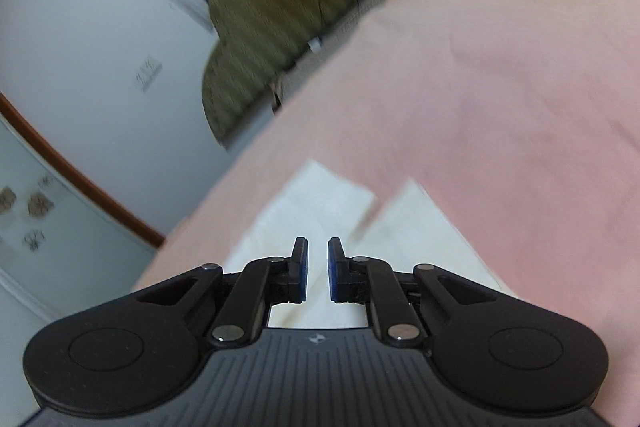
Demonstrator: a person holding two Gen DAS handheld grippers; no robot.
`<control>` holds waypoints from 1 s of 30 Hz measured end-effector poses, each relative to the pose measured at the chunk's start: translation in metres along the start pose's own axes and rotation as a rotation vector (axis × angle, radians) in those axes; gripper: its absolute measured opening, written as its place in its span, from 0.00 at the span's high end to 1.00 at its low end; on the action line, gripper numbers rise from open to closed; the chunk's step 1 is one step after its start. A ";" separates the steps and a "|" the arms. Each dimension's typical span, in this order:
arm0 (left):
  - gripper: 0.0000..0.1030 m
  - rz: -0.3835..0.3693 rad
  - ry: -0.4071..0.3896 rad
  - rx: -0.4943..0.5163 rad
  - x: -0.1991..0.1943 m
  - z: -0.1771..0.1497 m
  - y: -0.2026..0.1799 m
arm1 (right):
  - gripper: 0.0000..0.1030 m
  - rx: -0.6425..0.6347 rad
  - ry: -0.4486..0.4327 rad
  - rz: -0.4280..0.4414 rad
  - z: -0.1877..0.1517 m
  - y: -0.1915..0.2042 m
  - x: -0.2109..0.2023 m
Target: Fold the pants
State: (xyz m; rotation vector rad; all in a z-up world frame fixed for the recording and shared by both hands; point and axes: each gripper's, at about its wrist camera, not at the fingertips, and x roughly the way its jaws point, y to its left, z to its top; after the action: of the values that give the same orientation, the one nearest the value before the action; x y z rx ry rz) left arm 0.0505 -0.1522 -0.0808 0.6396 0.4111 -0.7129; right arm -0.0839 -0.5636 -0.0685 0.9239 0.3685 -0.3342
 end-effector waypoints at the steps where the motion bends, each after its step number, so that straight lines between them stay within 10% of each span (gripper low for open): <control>1: 0.67 0.008 0.001 0.006 0.001 0.001 -0.001 | 0.87 0.001 0.022 0.009 -0.003 -0.002 0.002; 3: 0.67 0.023 0.004 0.013 0.003 0.003 -0.004 | 0.72 0.017 0.073 0.044 -0.007 -0.003 0.012; 5: 0.66 0.037 0.007 0.020 0.004 0.005 -0.009 | 0.26 0.053 0.108 0.071 -0.010 -0.004 0.025; 15: 0.64 0.014 0.026 -0.133 0.011 0.009 0.010 | 0.25 0.189 0.300 0.250 -0.024 0.023 0.101; 21: 0.64 0.029 0.022 -0.124 0.009 0.010 0.005 | 0.26 0.214 0.104 0.184 -0.005 0.018 0.110; 26: 0.64 -0.005 -0.017 -0.031 0.009 0.012 -0.009 | 0.81 0.358 -0.015 0.145 0.002 -0.014 0.117; 30: 0.64 0.006 -0.033 0.050 0.012 0.013 -0.022 | 0.92 0.331 -0.032 0.124 0.000 -0.020 0.116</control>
State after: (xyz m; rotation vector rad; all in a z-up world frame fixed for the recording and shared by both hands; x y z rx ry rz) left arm 0.0451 -0.1791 -0.0861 0.6748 0.3618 -0.7286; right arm 0.0102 -0.5886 -0.1345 1.2589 0.2280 -0.2999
